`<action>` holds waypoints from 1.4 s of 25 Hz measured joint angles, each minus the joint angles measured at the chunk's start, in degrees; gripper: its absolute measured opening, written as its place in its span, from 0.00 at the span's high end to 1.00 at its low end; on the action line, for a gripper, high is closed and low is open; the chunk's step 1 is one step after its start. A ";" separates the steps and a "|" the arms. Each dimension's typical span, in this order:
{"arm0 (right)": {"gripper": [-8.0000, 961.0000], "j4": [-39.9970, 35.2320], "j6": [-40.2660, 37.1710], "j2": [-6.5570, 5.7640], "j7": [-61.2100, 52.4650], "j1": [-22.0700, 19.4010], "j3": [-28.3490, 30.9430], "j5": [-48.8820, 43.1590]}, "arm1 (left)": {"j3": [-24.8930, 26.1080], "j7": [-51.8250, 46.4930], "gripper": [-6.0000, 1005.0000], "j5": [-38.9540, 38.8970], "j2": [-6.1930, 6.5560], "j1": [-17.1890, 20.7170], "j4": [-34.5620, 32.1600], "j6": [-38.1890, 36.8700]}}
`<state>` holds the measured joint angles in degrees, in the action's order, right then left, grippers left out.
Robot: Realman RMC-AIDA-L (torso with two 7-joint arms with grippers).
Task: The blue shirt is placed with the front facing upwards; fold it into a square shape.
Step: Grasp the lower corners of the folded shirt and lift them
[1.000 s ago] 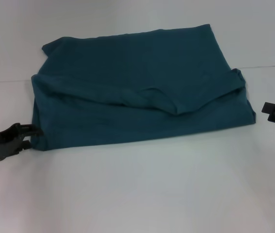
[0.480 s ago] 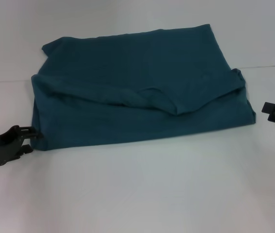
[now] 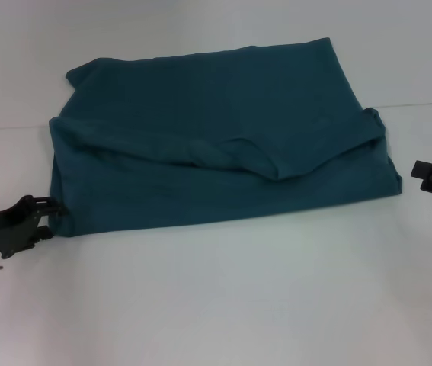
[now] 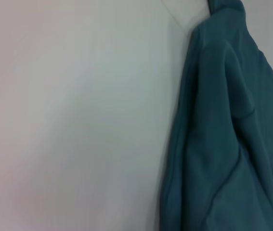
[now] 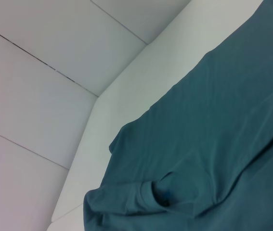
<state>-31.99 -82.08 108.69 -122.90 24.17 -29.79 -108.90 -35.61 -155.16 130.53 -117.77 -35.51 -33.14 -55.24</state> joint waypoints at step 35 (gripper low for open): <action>0.39 0.00 0.08 0.06 0.21 -0.02 0.13 0.00 | -1.04 0.87 0.56 1.51 -0.06 -1.90 0.81 0.54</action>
<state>-31.99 -82.00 108.75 -122.69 24.15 -29.67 -108.90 -36.64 -154.29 132.04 -117.83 -37.41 -32.32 -54.71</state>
